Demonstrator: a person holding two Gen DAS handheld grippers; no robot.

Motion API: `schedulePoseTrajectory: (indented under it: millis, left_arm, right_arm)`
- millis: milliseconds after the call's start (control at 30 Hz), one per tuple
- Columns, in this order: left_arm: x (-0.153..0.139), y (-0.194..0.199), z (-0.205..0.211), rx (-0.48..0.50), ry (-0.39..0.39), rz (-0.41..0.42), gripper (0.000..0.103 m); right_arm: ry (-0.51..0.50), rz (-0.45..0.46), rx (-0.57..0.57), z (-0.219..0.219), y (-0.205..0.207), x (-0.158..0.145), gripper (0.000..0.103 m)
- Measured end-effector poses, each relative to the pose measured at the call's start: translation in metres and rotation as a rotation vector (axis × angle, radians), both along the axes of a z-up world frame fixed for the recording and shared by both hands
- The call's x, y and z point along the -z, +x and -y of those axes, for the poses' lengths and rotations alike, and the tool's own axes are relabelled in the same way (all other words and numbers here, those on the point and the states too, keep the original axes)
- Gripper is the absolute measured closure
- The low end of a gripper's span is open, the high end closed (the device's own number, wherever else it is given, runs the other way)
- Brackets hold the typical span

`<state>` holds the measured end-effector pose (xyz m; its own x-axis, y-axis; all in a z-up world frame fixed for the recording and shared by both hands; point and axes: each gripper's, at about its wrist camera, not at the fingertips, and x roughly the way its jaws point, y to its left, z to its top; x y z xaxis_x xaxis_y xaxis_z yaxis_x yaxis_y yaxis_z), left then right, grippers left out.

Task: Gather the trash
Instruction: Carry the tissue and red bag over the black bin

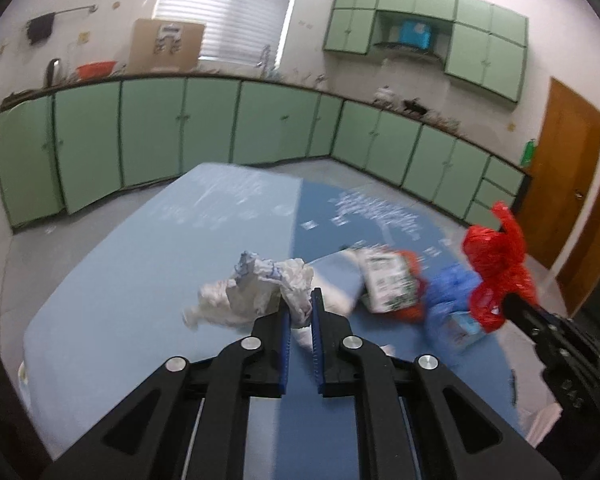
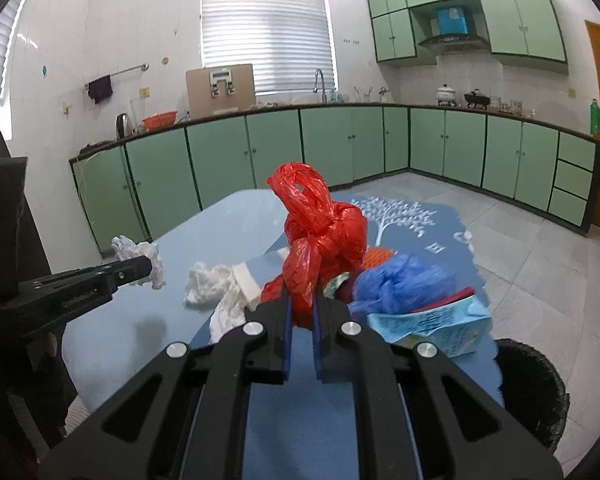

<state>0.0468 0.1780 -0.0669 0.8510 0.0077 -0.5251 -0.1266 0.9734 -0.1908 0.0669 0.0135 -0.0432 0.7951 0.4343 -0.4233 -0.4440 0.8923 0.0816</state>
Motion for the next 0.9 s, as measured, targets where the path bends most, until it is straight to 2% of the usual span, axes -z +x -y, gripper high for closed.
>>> schedulePoseTrajectory:
  millis: [267,700,900]
  left_arm:
    - [-0.023,0.013,0.054,0.153,0.008,0.057,0.094]
    - [-0.031,0.057,0.165,0.435,-0.010,0.100,0.094]
    - [-0.037,0.073,0.219,0.551,-0.040,0.127,0.094]
  right_arm:
    - [-0.004,0.034,0.087,0.042,-0.002,-0.016,0.096]
    - [-0.016,0.043,0.305,0.145,0.001,-0.023,0.096]
    - [-0.042,0.041,0.390,0.189,0.005,-0.017,0.096]
